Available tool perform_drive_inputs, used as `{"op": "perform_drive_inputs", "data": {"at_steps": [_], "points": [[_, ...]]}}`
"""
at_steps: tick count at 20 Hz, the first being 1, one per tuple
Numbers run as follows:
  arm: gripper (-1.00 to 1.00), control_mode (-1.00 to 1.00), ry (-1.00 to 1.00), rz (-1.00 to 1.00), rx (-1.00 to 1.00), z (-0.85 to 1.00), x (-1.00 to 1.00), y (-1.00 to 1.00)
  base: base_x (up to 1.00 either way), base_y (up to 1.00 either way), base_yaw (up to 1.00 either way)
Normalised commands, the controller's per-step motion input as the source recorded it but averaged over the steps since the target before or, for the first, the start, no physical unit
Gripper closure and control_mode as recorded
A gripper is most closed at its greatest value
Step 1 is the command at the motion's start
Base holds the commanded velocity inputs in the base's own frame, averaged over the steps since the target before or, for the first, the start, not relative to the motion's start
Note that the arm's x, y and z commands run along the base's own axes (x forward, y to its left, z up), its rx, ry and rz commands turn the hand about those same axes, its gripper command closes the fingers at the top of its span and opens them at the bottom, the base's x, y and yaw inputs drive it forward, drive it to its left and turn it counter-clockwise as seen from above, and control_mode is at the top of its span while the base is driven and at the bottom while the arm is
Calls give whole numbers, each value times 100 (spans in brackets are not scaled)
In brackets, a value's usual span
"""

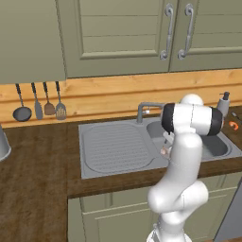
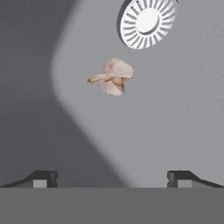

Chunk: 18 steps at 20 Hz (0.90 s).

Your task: Pick the garlic from the sink and place it in the bowl. Then pick the bowl and place it in the microwave. Then close the microwave door and press the start button.

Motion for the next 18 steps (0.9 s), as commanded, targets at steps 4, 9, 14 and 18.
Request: {"op": "perform_drive_inputs", "data": {"at_steps": [4, 9, 14, 18], "points": [[-100, -100, 15, -9, 9, -9, 46, -5, 0, 0, 0], [-100, -100, 15, -5, 9, -17, 35, -21, 0, 0, 0], [-100, -100, 16, -5, 8, -31, 32, -14, 0, 0, 0], [-100, -100, 14, -6, 8, -37, 35, -4, 0, 0, 0]]}}
